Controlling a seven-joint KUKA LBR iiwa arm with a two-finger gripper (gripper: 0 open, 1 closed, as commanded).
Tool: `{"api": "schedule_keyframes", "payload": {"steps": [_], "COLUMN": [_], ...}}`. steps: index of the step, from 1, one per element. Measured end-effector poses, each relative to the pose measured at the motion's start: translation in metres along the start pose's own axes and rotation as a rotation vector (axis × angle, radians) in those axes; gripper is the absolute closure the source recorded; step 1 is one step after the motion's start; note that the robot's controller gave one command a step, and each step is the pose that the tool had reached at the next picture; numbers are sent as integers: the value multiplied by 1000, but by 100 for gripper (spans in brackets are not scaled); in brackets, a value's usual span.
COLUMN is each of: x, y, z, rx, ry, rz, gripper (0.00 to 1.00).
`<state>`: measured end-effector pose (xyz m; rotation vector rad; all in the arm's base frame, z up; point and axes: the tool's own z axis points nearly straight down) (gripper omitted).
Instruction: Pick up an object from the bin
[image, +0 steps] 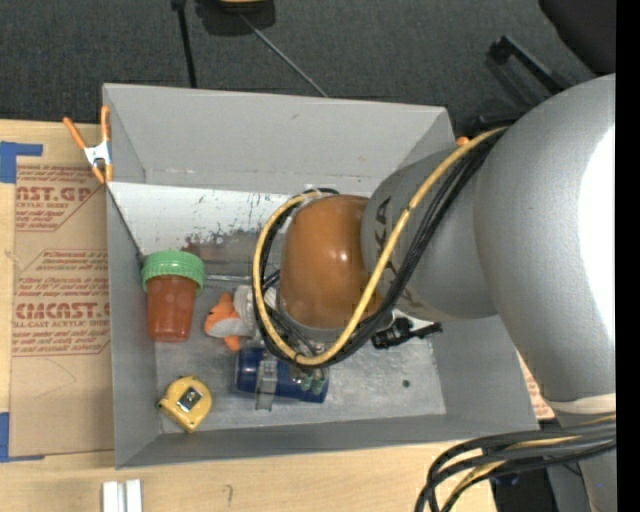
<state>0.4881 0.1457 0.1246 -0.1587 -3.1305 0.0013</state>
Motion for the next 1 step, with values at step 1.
{"api": "schedule_keyframes", "payload": {"steps": [1], "x": [-8], "y": [21], "z": [-14], "rx": [-7], "ry": [-19], "rz": [37], "gripper": [100]}}
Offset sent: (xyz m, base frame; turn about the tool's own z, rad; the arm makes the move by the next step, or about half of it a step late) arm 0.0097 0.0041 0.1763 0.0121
